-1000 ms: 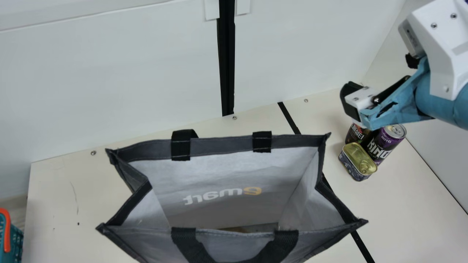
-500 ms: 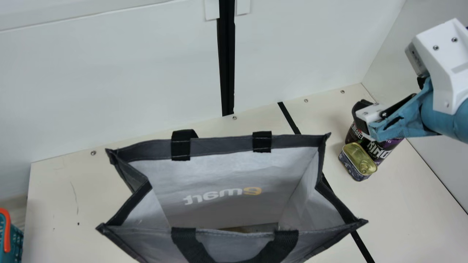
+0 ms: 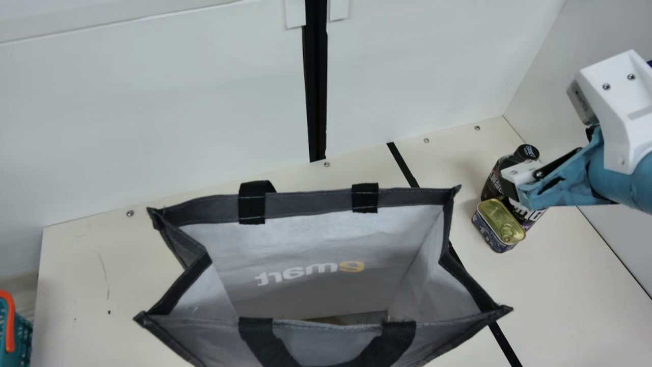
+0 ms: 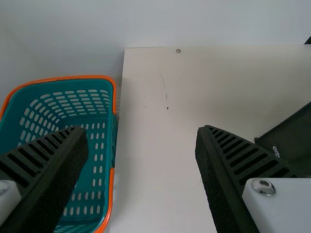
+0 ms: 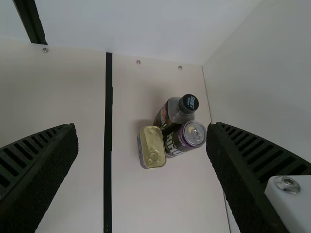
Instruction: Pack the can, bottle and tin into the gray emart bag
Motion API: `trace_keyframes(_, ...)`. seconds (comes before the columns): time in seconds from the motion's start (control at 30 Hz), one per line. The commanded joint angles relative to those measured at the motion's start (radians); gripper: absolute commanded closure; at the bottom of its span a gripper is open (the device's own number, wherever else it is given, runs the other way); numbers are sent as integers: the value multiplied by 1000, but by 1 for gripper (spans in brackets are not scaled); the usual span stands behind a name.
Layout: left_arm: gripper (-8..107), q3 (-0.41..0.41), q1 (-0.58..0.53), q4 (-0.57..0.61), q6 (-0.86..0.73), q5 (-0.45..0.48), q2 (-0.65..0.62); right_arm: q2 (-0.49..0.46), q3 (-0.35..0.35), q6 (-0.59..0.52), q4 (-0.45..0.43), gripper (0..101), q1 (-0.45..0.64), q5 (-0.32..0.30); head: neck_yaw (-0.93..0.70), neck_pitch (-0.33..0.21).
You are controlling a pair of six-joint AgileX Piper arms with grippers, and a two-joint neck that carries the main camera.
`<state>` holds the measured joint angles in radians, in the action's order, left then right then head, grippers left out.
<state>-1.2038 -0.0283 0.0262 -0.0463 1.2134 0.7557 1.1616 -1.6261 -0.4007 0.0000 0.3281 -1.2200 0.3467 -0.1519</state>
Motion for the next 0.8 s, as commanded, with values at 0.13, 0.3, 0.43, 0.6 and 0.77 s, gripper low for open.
trace_keyframes(0.13,9,0,0,0,0,0,0,-1,6,-8,0,10,13,1,2,-23)
trace_keyframes(0.3,9,0,0,0,0,0,0,-1,6,-8,0,10,13,1,2,-23)
trace_keyframes(0.43,9,0,0,0,0,0,0,-1,6,-8,0,10,13,1,2,-23)
trace_keyframes(0.6,9,0,0,0,0,0,0,-1,6,-8,0,10,13,1,2,-23)
trace_keyframes(0.77,9,0,0,0,0,0,0,-1,6,-8,0,10,13,1,2,-23)
